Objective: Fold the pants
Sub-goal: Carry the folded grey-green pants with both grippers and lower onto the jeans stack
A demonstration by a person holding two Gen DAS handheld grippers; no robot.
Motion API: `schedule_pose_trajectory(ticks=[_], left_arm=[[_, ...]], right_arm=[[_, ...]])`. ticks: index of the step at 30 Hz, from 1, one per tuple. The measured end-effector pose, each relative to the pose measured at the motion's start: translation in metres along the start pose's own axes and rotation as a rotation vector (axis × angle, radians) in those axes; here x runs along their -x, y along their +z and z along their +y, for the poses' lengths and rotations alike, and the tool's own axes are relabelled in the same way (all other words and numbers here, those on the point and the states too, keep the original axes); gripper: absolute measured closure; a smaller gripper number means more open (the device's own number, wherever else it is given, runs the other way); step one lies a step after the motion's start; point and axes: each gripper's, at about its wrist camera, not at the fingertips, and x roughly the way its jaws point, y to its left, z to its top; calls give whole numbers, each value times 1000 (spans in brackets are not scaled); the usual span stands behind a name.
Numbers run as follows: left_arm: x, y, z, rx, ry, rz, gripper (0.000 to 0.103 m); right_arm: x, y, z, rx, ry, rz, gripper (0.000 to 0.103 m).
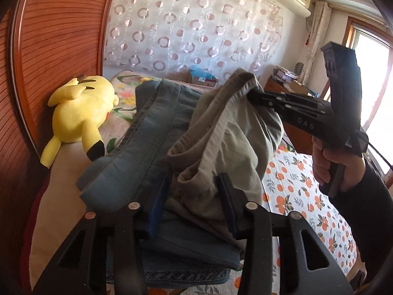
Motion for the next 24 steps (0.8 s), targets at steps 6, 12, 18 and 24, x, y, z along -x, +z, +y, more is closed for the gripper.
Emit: schedule_pose_trajectory(ticks=[6, 12, 18, 24], left_arm=[[1, -9, -1, 10, 24, 22, 61], [21, -8, -16, -18, 5, -70, 91], [48, -4, -33, -36, -32, -141, 92], [75, 1, -34, -14, -62, -193, 92]], right_arm=[[4, -4, 4, 0, -2, -11, 91], [20, -7, 6, -14, -13, -50, 91], [47, -6, 10, -18, -23, -119, 91], [52, 8, 23, 31, -7, -149, 91]])
